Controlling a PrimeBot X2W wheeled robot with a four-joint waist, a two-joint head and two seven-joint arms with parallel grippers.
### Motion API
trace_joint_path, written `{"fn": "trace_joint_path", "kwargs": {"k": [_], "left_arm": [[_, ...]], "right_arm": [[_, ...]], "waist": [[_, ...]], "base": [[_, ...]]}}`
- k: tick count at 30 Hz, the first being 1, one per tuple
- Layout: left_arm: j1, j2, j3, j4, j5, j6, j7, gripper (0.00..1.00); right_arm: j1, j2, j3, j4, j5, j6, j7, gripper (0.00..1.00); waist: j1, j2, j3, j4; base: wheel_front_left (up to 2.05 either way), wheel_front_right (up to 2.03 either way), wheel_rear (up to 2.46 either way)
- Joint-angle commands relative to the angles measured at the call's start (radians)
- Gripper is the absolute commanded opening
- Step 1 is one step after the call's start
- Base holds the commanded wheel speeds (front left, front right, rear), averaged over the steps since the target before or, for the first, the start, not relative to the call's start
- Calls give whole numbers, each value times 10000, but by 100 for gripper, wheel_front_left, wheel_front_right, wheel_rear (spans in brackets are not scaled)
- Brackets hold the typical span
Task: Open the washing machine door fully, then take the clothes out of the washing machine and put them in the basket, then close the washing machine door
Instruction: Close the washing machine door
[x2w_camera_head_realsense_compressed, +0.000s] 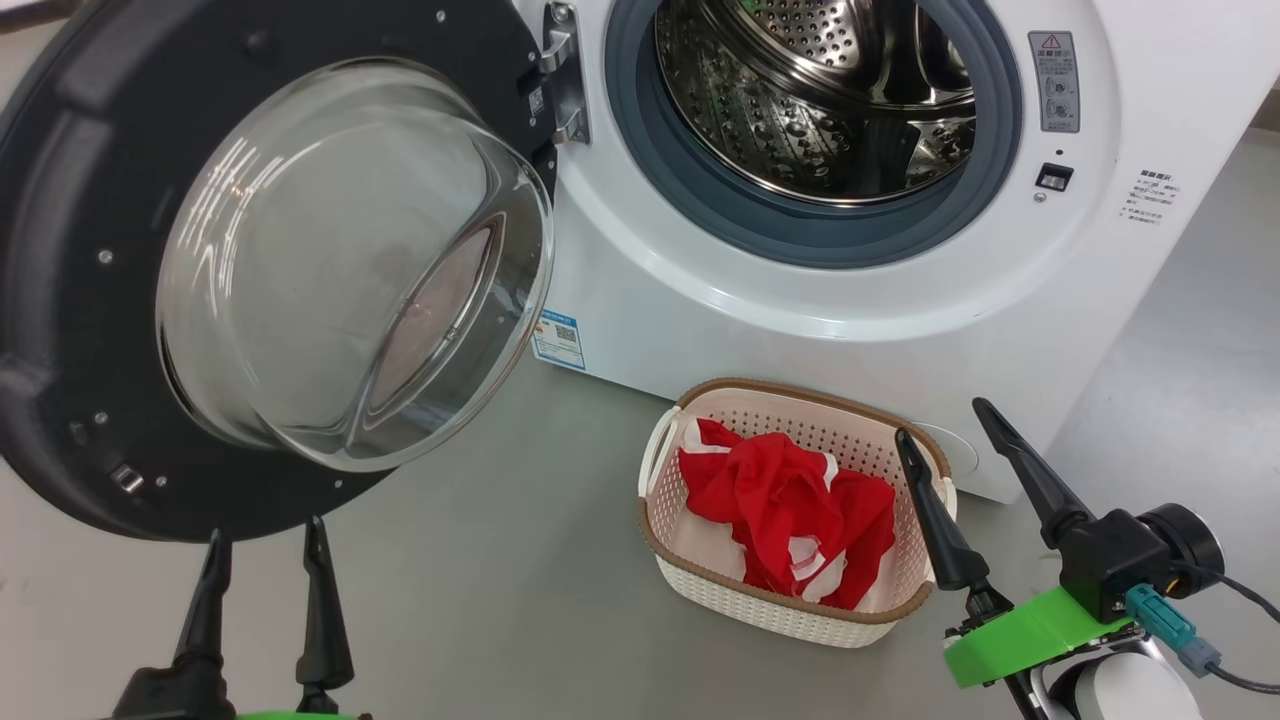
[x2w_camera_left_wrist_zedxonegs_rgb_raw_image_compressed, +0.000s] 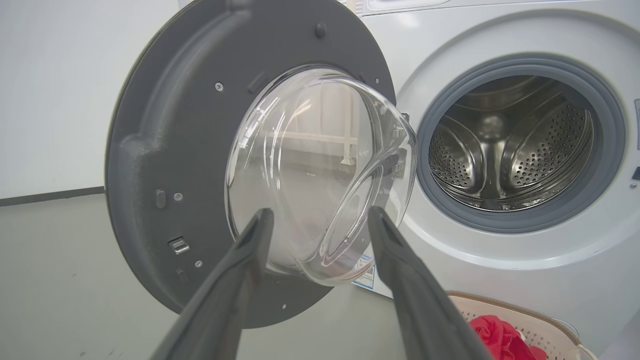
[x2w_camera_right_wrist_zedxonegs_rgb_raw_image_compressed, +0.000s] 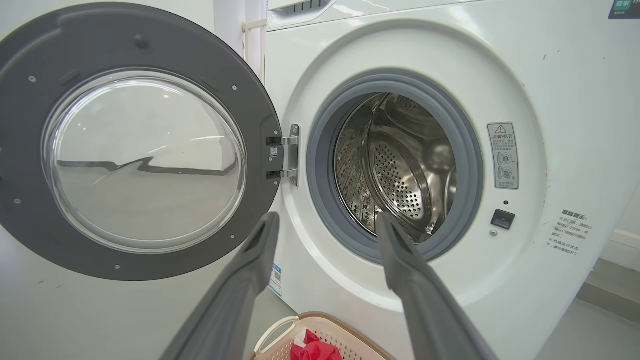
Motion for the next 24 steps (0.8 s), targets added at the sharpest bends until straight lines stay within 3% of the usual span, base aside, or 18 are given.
{"fn": "trace_joint_path", "kwargs": {"k": [1,4,5,6,7,15,24], "left_arm": [[-169,191,359,-299,-56,75,-19,100],[-171,210,290,-289,72,163,-69,100],[-176,232,285,-282,160,230,-88,89],[-209,222,319,-302,208,319,-122,31],[-256,198,359,-344,229,395,-165,0],[-853,201,775,-818,281,644,-405,0],[-2907,770,2043,-1361,161,905,-457,0]], "right_arm": [[-406,-126,293,-208,41,4,-63,100],[-400,-188,364,-200,142,4,-63,100],[-402,-200,379,-212,199,4,-63,100],[-397,-209,383,-220,257,4,-63,100],[-392,-223,383,-224,296,4,-63,100],[-401,-235,361,-228,492,4,-63,100],[-418,-338,380,-188,692,4,-63,100]], "waist": [[0,0,12,-15],[0,0,47,-43],[0,0,64,-47],[0,0,86,-45],[0,0,104,-44],[0,0,163,-83],[0,0,170,-267]], "base": [[0,0,0],[0,0,0],[0,0,0],[0,0,0],[0,0,0],[0,0,0],[0,0,0]]}}
